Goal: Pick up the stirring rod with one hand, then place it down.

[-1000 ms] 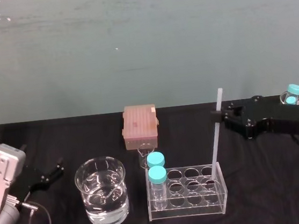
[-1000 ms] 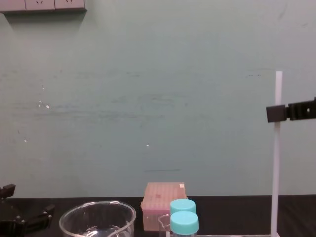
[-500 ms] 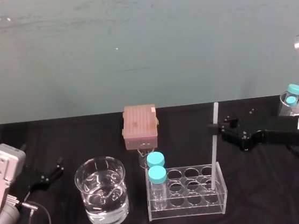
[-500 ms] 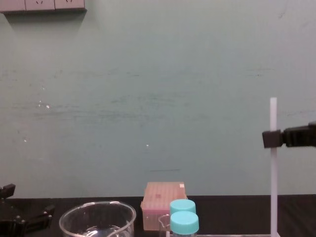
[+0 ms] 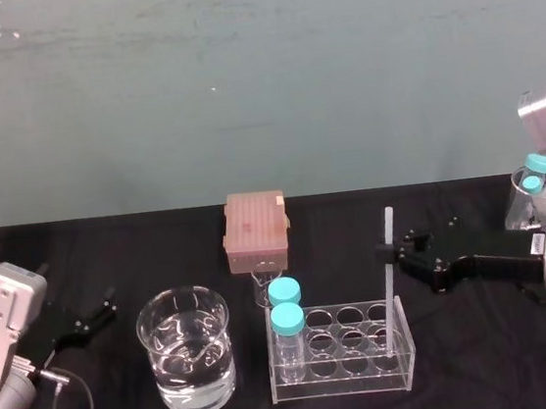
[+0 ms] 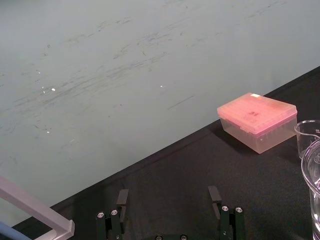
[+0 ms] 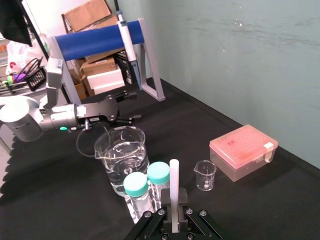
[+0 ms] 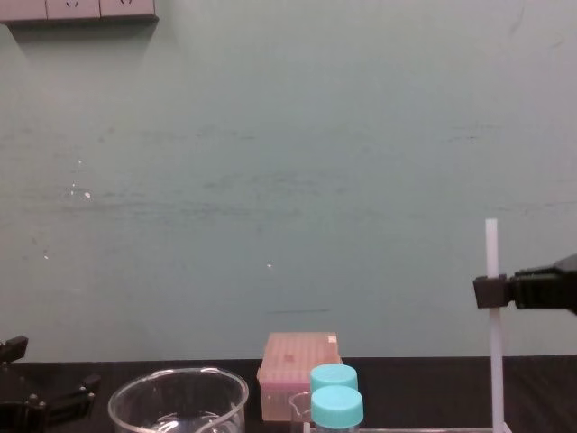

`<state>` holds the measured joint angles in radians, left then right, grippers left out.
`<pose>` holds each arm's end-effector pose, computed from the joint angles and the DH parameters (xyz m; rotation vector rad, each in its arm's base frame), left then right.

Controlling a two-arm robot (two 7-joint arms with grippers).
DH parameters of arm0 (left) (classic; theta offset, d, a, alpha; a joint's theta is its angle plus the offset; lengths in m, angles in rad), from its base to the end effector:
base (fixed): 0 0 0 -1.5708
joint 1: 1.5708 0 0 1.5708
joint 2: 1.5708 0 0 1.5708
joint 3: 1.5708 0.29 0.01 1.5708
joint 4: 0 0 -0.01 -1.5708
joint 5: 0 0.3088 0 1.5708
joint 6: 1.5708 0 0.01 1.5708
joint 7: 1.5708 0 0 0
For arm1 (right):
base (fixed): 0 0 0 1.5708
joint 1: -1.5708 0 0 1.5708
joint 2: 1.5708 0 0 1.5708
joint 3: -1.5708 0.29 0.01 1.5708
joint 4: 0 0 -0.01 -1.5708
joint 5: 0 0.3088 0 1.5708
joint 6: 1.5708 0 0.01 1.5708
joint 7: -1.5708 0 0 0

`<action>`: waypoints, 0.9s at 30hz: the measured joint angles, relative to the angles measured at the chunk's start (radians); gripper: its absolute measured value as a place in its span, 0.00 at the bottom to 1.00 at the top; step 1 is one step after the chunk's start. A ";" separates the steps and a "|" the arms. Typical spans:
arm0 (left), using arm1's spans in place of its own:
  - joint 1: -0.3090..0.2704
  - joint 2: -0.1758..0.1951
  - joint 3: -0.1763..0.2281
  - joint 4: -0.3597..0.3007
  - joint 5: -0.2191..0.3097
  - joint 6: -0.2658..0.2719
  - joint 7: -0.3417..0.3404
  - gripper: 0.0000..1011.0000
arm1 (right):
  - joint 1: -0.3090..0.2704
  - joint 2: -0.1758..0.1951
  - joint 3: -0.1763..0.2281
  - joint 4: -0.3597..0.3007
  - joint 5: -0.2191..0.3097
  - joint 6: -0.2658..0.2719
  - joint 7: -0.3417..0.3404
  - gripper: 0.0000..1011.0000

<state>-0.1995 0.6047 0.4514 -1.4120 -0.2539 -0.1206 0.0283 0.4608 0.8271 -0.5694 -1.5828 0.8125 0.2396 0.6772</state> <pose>0.3581 0.0827 -0.3023 0.3044 -0.2851 1.2479 0.3952 -0.0982 -0.1757 -0.2146 0.1091 -0.5221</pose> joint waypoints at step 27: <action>0.000 0.000 0.000 0.000 0.000 0.000 0.000 0.99 | -0.013 -0.058 -0.007 0.048 -0.065 -0.005 -0.006 0.07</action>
<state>-0.1995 0.6047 0.4514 -1.4120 -0.2539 -0.1205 0.0283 0.4477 0.7689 -0.5762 -1.5349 0.7471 0.2343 0.6712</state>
